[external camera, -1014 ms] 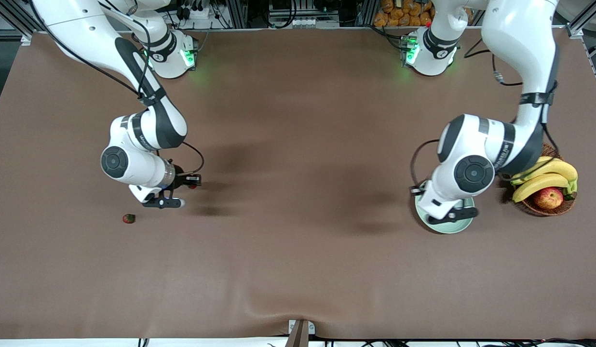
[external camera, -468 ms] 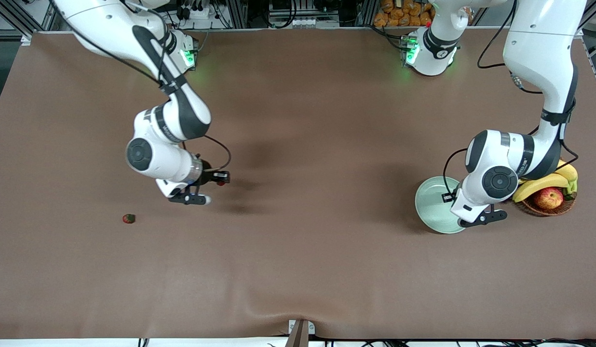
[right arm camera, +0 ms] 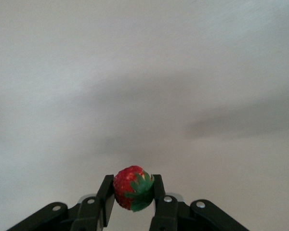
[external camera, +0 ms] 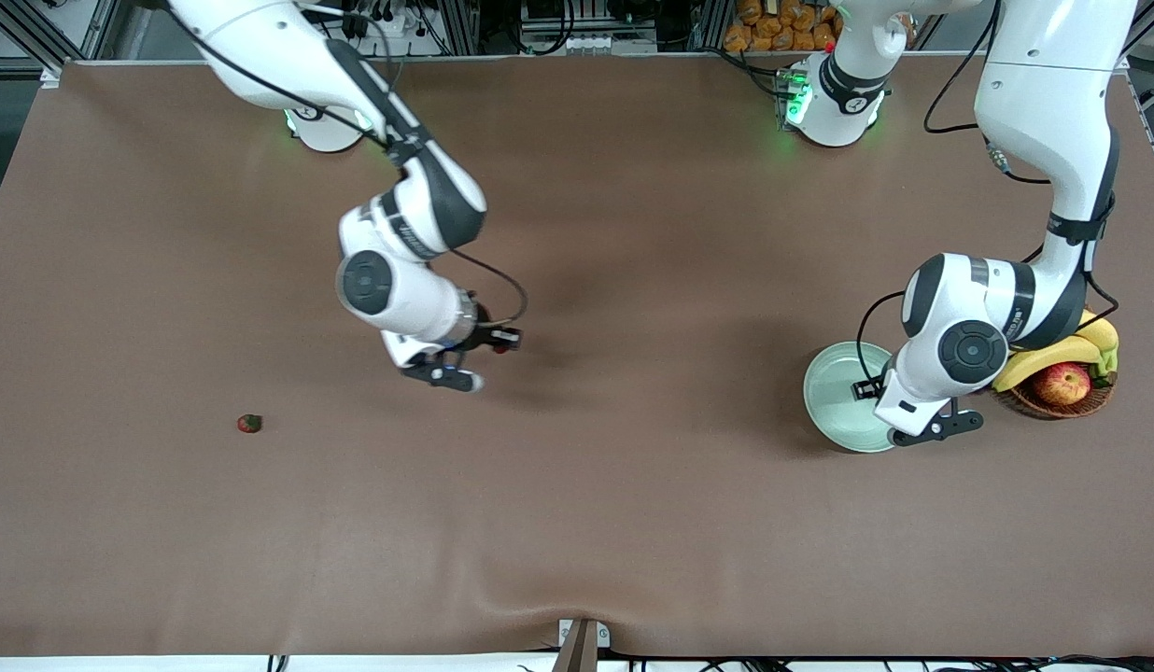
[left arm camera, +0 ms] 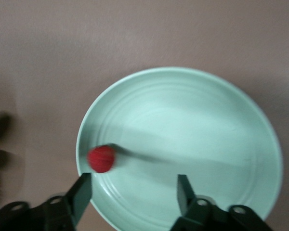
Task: Collect all strawberries into plate
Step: 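Set the second strawberry mid-table with the right gripper while the left withdraws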
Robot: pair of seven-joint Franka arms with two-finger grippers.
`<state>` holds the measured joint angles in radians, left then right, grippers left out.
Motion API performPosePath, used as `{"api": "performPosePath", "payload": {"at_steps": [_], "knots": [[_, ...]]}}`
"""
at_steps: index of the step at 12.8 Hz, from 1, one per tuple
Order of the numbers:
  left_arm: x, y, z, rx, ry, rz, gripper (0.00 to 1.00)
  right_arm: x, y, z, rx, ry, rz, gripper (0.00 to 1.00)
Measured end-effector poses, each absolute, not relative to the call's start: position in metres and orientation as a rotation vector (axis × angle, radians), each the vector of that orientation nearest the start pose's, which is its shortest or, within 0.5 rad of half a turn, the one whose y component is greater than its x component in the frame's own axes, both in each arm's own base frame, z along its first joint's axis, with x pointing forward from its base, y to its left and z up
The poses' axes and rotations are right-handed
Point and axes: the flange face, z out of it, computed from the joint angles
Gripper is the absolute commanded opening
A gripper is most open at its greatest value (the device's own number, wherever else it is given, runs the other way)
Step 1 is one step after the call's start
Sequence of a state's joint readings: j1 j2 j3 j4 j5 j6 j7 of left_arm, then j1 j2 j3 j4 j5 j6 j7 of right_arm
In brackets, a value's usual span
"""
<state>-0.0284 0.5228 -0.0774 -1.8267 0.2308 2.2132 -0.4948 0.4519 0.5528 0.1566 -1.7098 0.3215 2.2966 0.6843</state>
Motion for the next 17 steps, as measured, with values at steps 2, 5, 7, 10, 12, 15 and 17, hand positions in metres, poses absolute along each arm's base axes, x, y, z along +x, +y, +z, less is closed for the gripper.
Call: {"api": "performPosePath", "payload": {"at_steps": [2,5,7,10,12,15,17], "knots": [[0.643,-0.061,0.262,-2.992,-0.423,0.073,1.0,0.557,0.416,0.269,-2.795,0.469,0.224,0.0],[0.652,-0.078,0.311,-3.057,-0.464,-0.02,1.0,0.551,0.442,0.242,-2.772,0.467,0.169,0.0],[0.654,-0.096,0.337,-3.078,-0.434,-0.052,1.0,0.544,0.461,0.225,-2.75,0.472,0.126,0.0],[0.662,-0.12,0.368,-3.114,-0.4,-0.096,1.0,0.532,0.504,0.209,-2.713,0.5,0.109,0.0],[0.664,-0.135,0.38,-3.172,-0.433,-0.09,1.0,0.53,0.519,0.197,-2.692,0.495,0.078,0.08],[0.666,-0.139,0.396,-3.215,-0.489,-0.04,1.0,0.53,0.523,0.179,-2.69,0.491,0.037,1.0],[0.665,-0.149,0.407,-3.217,-0.557,-0.015,1.0,0.53,0.524,0.177,-2.711,0.463,0.006,1.0]]}}
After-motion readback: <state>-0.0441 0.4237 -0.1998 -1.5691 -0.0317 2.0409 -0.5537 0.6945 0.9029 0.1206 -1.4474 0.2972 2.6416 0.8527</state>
